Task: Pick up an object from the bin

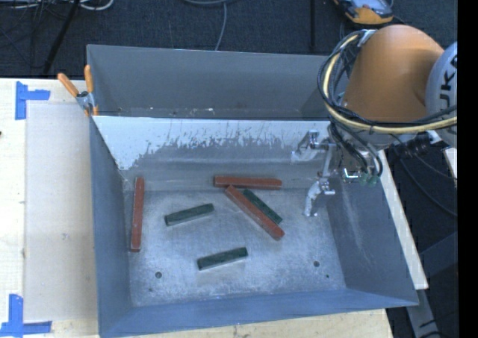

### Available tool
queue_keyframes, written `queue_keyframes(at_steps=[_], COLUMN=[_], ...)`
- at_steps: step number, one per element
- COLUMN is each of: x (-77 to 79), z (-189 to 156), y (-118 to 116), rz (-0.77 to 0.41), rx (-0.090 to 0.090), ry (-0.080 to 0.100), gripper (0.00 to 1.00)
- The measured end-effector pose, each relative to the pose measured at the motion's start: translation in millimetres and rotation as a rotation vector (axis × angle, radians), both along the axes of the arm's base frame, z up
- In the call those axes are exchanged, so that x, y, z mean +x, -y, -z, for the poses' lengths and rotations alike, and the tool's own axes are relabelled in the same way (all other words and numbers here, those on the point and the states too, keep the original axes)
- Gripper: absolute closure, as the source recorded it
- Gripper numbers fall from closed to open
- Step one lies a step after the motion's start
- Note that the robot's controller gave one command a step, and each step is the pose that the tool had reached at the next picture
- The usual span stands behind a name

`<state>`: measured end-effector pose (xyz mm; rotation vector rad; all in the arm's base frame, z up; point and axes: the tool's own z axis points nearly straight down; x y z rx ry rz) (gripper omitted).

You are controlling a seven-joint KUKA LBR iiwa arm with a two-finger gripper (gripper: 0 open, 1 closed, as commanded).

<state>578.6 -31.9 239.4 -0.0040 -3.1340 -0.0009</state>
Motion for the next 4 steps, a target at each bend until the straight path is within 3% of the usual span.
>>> queue_keyframes(at_steps=[1, 2, 3, 4], x=[1.4, -27.6, -25.7, -32.4], z=[-4.2, 40.9, 107.9, 157.5], y=[-0.2, -25.4, -42.1, 13.6], rz=[-0.001, 0.020, 0.050, -0.037], rx=[0.000, -0.001, 0.000, -0.002], ry=[0.007, 0.013, 0.012, 0.046], gripper=[0.00, 0.00, 0.00, 1.00])
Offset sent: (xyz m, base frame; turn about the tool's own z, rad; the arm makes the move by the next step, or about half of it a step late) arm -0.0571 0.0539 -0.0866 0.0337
